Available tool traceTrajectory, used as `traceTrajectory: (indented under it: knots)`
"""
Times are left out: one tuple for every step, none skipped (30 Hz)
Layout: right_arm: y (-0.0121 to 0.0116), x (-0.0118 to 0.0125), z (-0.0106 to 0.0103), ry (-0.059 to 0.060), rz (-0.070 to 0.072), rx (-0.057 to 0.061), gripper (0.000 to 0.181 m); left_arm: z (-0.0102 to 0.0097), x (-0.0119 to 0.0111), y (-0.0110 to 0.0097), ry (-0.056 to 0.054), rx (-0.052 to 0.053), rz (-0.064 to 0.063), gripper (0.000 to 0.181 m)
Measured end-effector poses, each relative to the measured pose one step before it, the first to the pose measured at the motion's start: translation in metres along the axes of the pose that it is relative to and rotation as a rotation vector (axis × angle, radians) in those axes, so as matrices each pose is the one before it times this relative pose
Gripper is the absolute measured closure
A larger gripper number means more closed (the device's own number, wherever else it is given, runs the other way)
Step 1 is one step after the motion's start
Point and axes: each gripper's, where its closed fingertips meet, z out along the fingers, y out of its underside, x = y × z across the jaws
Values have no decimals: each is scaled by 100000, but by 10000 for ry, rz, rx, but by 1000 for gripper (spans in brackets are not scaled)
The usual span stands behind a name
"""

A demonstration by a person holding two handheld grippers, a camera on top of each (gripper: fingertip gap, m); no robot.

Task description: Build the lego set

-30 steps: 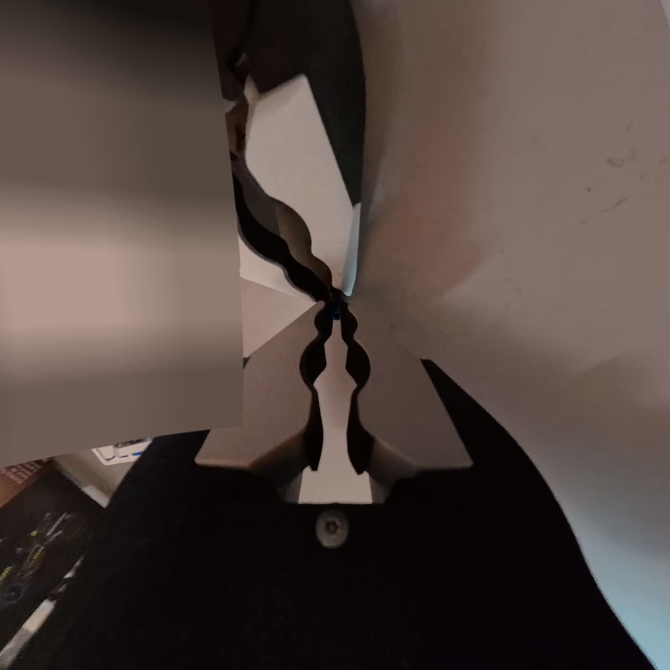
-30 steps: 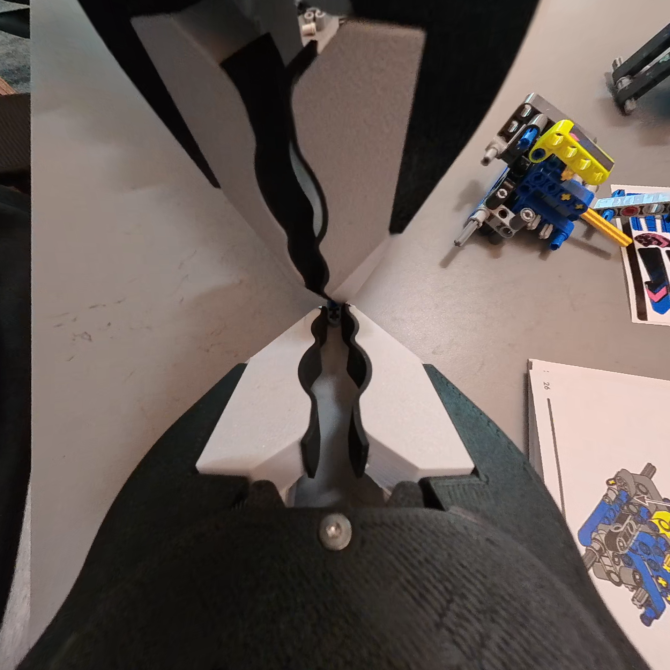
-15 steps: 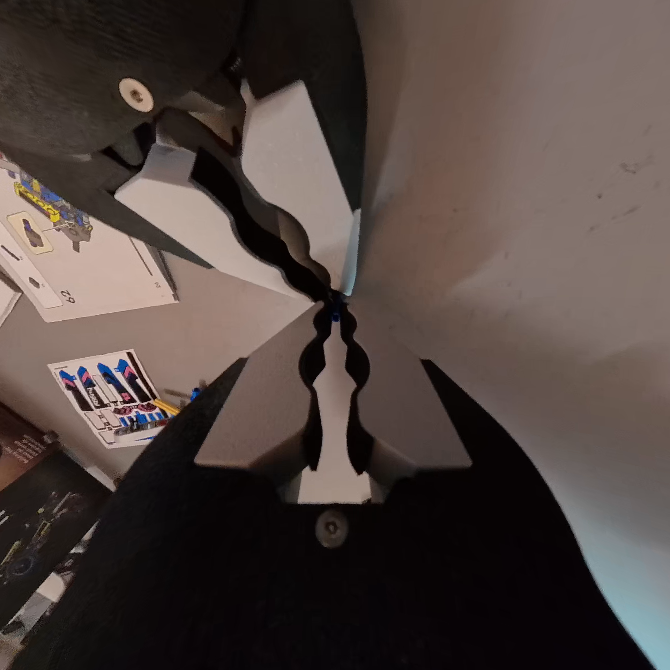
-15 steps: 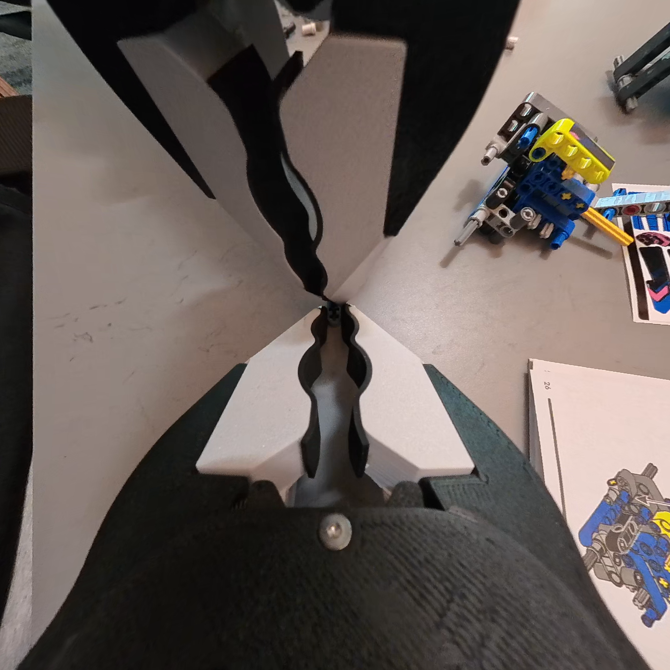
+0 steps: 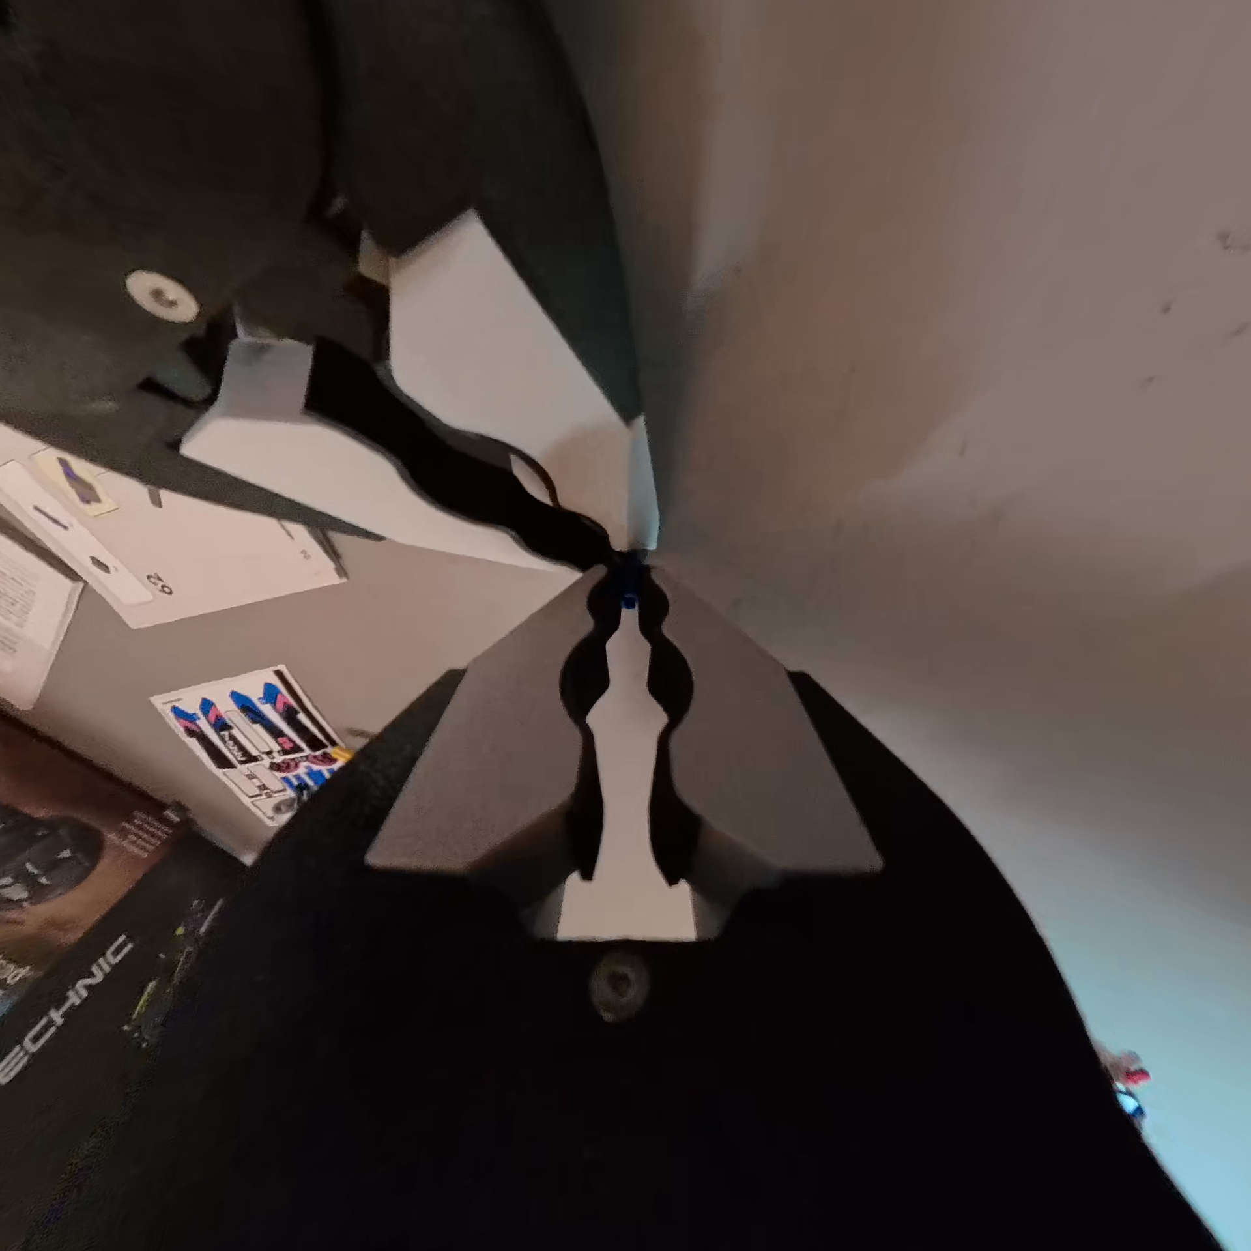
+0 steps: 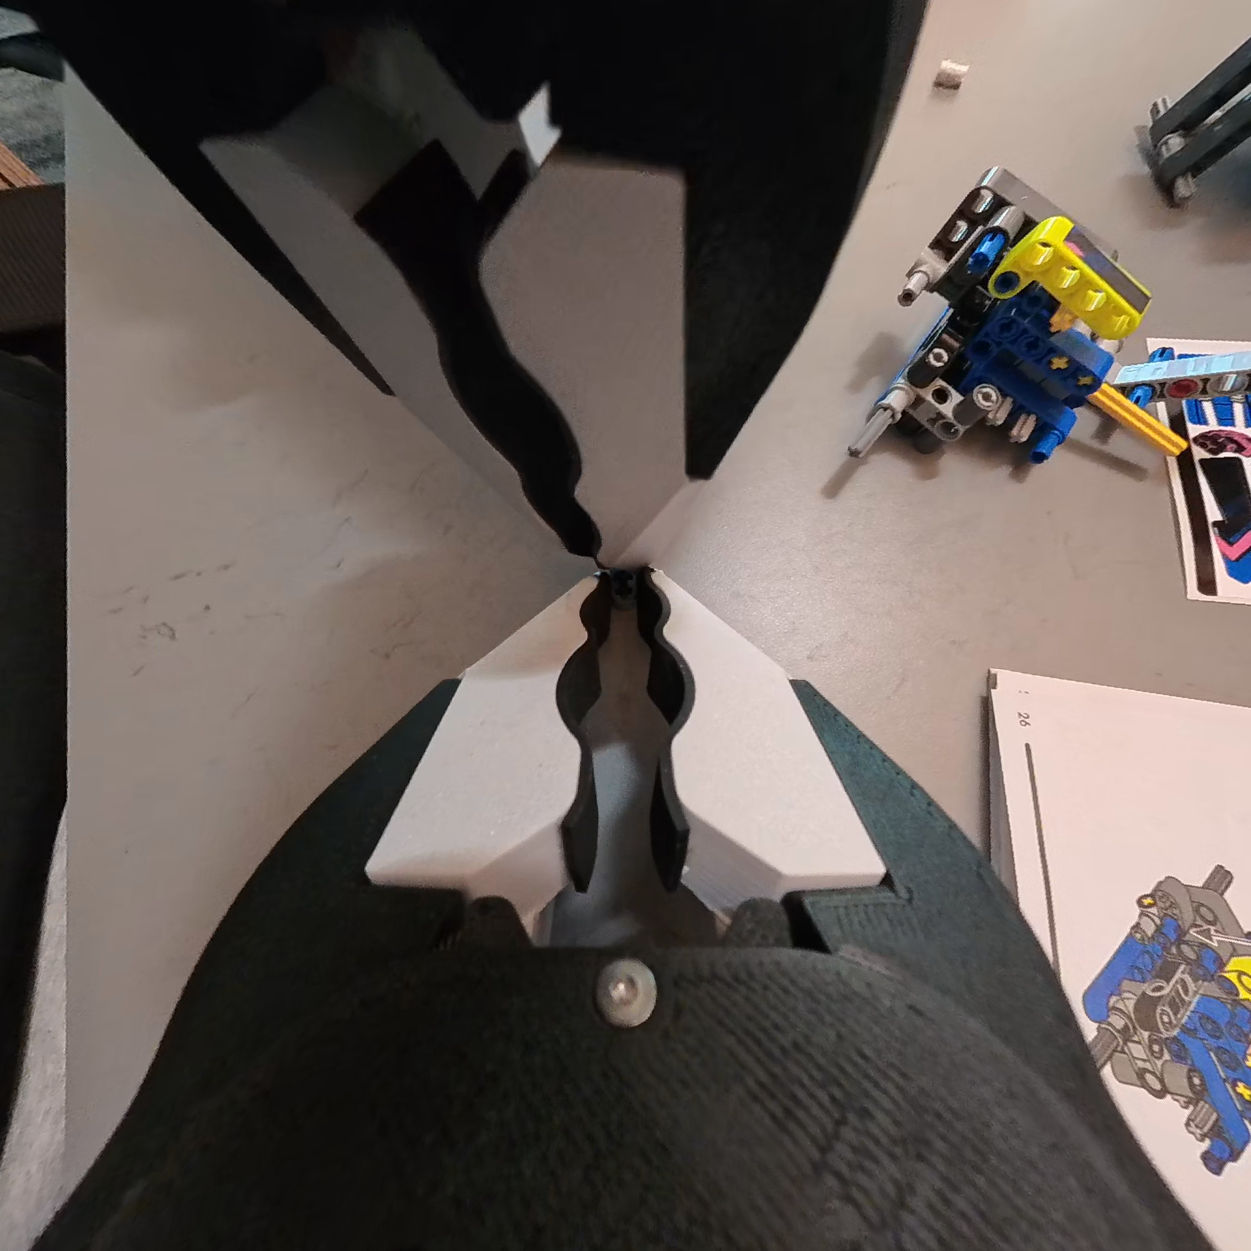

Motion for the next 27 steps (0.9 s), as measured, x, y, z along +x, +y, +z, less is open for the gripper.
traceTrajectory:
  knots:
    - [0, 7, -1, 0, 4, -1, 174, 13, 3, 5, 152, -51, 50, 180]
    - [6, 2, -9, -6, 14, -1, 174, 6, 2, -5, 127, 86, 8, 180]
    - [-1, 4, -2, -10, 17, -2, 174, 17, 12, -24, 89, 171, -117, 180]
    - [2, -4, -8, -19, 25, 0, 174, 7, 19, -20, 106, 183, -226, 180]
    - [6, 4, 6, -7, 10, -1, 174, 13, 24, -23, 112, 137, -203, 180]
    - [-8, -2, -7, -4, 6, 0, 174, 8, 0, -16, 33, -15, -10, 180]
    - [4, -7, 6, -17, 19, 0, 174, 6, -5, 27, -83, -196, 194, 180]
    - [3, -4, -7, -12, 11, 1, 174, -1, -3, 46, -153, -353, 328, 180]
    - [-9, -6, 2, 19, -26, 1, 174, 1, -13, 38, -116, -359, 307, 180]
    - [3, -2, -5, 41, -45, 0, 174, 11, -10, 28, -12, -205, 171, 180]
    - [-2, -5, -7, 17, -16, -1, 174, 13, 13, 1, 113, 45, -44, 180]
    - [5, 5, 6, -9, 18, -1, 174, 7, 10, -30, 138, 240, -164, 180]
    - [-3, -3, -1, -18, 25, -1, 174, 7, 21, -37, 103, 257, -266, 180]
    - [3, 1, -7, -9, 10, 0, 174, 11, 17, -44, 34, 150, -223, 180]
    - [1, -9, 0, -1, -3, 0, 174, 5, 12, -20, 3, 7, -166, 180]
    - [-6, -2, -7, 3, -8, 0, 174, 0, 3, -9, 9, -48, -138, 180]
    - [1, -6, 0, -3, 3, -1, 174, 2, -5, -9, -20, -62, -35, 180]
    - [11, 2, -1, -14, 15, 0, 174, -1, -5, 4, -19, -16, -11, 180]
    - [-1, -8, 0, -8, 10, 0, 174, 5, -3, -7, -41, 30, -21, 180]
    - [1, 3, 0, 6, -6, 0, 174, 12, -3, -11, -119, 48, 46, 180]
    - [-2, 1, -6, 22, -28, 0, 174, -1, -13, -1, -178, 14, 47, 180]
    - [6, -10, 1, 22, -27, 1, 174, 11, -16, 2, -202, -29, 81, 180]
    - [-5, 0, -6, 13, -17, 1, 174, 13, -20, 4, -189, -69, 79, 180]
    - [-1, -4, 1, -2, 2, 1, 174, 4, -9, -1, -96, -57, -5, 180]
    - [-2, 1, 0, -4, 6, 0, 174, -5, 1, 8, -34, -34, -47, 180]
    - [-1, 3, 0, 2, 1, 0, 174, -12, -5, 14, -34, -23, -7, 179]
    - [-2, 1, 2, 10, -11, 3, 174, -17, -2, 19, -28, 45, -18, 179]
